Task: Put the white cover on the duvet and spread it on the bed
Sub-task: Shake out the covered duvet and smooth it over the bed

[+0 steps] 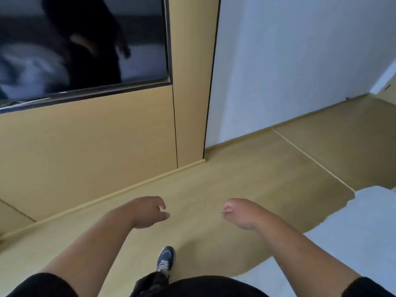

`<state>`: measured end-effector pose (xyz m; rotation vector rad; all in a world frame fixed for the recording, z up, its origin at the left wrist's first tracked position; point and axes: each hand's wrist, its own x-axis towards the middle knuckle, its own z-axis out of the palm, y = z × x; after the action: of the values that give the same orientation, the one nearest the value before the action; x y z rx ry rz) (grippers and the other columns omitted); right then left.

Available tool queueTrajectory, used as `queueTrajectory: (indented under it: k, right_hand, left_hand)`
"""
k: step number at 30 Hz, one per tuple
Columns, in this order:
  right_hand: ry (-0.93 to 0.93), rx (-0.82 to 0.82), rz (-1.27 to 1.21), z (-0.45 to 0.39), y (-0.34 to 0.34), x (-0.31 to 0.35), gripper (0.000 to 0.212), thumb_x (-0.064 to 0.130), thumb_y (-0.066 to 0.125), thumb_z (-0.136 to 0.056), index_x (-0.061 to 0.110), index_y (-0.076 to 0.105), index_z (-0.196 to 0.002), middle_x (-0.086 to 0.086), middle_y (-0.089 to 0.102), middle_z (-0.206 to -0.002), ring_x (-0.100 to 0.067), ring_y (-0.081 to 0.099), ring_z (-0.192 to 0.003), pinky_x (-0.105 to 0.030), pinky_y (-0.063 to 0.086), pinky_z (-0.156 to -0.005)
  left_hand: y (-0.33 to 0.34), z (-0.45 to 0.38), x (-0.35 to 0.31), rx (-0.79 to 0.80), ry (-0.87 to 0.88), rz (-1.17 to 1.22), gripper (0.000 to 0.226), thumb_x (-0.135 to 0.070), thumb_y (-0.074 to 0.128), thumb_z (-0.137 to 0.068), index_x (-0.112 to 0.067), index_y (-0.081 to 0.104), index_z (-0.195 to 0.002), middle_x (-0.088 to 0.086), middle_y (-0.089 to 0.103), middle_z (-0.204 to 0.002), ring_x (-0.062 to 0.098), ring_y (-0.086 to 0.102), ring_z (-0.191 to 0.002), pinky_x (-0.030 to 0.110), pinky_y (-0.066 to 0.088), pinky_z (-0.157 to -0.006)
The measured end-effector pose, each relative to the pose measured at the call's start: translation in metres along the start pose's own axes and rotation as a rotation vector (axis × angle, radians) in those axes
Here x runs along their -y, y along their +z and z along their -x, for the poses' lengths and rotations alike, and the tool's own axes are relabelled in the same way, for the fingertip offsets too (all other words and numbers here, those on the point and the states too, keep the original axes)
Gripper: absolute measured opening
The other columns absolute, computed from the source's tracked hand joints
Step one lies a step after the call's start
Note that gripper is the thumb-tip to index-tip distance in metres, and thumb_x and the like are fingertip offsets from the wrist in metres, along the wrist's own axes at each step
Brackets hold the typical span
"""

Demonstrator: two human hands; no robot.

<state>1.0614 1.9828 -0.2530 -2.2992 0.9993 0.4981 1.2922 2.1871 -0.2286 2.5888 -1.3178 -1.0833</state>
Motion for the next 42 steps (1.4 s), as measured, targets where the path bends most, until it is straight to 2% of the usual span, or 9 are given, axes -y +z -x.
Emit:
queueTrajectory:
  k: [6, 11, 15, 19, 23, 27, 31, 36, 42]
  right_hand:
    - [0.186, -0.012, -0.046, -0.075, -0.042, -0.053, 0.041, 0.052, 0.054, -0.097, 0.025, 0.061, -0.127, 0.005, 0.061, -0.129, -0.018, 0.056, -0.124, -0.024, 0.039, -0.091]
    - [0.387, -0.073, -0.150, -0.134, -0.107, -0.071, 0.046, 0.053, 0.052, -0.098, 0.030, 0.056, -0.138, 0.003, 0.057, -0.142, -0.019, 0.053, -0.129, -0.029, 0.039, -0.104]
    - [0.511, -0.125, -0.272, -0.163, -0.149, -0.086, 0.047, 0.051, 0.051, -0.098, 0.028, 0.055, -0.139, 0.001, 0.057, -0.142, -0.020, 0.054, -0.129, -0.031, 0.042, -0.107]
    - [0.642, -0.163, -0.408, -0.170, -0.169, -0.117, 0.046, 0.051, 0.052, -0.097, 0.029, 0.056, -0.138, 0.002, 0.059, -0.140, -0.020, 0.056, -0.124, -0.034, 0.046, -0.104]
    - [0.756, -0.181, -0.514, -0.173, -0.187, -0.167, 0.050, 0.052, 0.053, -0.096, 0.028, 0.054, -0.139, 0.001, 0.058, -0.139, -0.021, 0.057, -0.123, -0.037, 0.047, -0.104]
    - [0.772, -0.204, -0.564, -0.194, -0.219, -0.235, 0.050, 0.048, 0.052, -0.099, 0.023, 0.053, -0.142, 0.000, 0.057, -0.141, -0.022, 0.054, -0.127, -0.035, 0.044, -0.105]
    - [0.721, -0.254, -0.581, -0.229, -0.278, -0.322, 0.048, 0.045, 0.052, -0.099, 0.023, 0.054, -0.141, 0.001, 0.055, -0.143, -0.021, 0.053, -0.128, -0.034, 0.043, -0.106]
    - [0.676, -0.288, -0.519, -0.250, -0.384, -0.427, 0.045, 0.040, 0.051, -0.102, 0.017, 0.057, -0.140, -0.002, 0.056, -0.143, -0.022, 0.053, -0.130, -0.034, 0.042, -0.108]
    - [0.682, -0.252, -0.477, -0.278, -0.465, -0.525, 0.045, 0.041, 0.050, -0.102, 0.019, 0.057, -0.140, -0.002, 0.056, -0.143, -0.021, 0.051, -0.130, -0.030, 0.038, -0.105]
  left_hand:
    - [-0.061, -0.148, -0.067, 0.102, 0.212, -0.067, 0.039, -0.051, 0.054, -0.097, -0.028, 0.057, -0.128, -0.008, 0.058, -0.129, 0.014, 0.055, -0.117, 0.028, 0.043, -0.096]
    - [-0.133, -0.271, -0.124, 0.150, 0.359, -0.096, 0.036, -0.054, 0.055, -0.095, -0.033, 0.057, -0.124, -0.011, 0.059, -0.129, 0.013, 0.056, -0.114, 0.030, 0.045, -0.097]
    - [-0.177, -0.334, -0.188, 0.238, 0.456, -0.180, 0.041, -0.051, 0.053, -0.098, -0.031, 0.054, -0.133, -0.010, 0.055, -0.132, 0.013, 0.055, -0.116, 0.027, 0.042, -0.091]
    - [-0.185, -0.387, -0.255, 0.329, 0.587, -0.323, 0.043, -0.051, 0.053, -0.098, -0.029, 0.054, -0.134, -0.011, 0.055, -0.135, 0.011, 0.054, -0.120, 0.027, 0.042, -0.095]
    - [-0.170, -0.431, -0.331, 0.413, 0.676, -0.411, 0.041, -0.050, 0.055, -0.097, -0.028, 0.056, -0.131, -0.010, 0.058, -0.131, 0.011, 0.055, -0.114, 0.027, 0.043, -0.094]
    - [-0.159, -0.477, -0.407, 0.461, 0.719, -0.473, 0.040, -0.048, 0.057, -0.096, -0.027, 0.058, -0.131, -0.009, 0.059, -0.129, 0.011, 0.057, -0.114, 0.029, 0.046, -0.098]
    - [-0.163, -0.536, -0.492, 0.428, 0.724, -0.543, 0.040, -0.050, 0.056, -0.096, -0.028, 0.056, -0.131, -0.010, 0.058, -0.131, 0.010, 0.056, -0.114, 0.027, 0.045, -0.096]
    - [-0.180, -0.594, -0.615, 0.381, 0.697, -0.482, 0.041, -0.050, 0.055, -0.097, -0.028, 0.057, -0.132, -0.010, 0.058, -0.130, 0.010, 0.055, -0.117, 0.029, 0.045, -0.101]
    - [-0.188, -0.653, -0.724, 0.411, 0.698, -0.400, 0.039, -0.048, 0.057, -0.096, -0.028, 0.058, -0.130, -0.011, 0.059, -0.128, 0.010, 0.056, -0.116, 0.031, 0.046, -0.101]
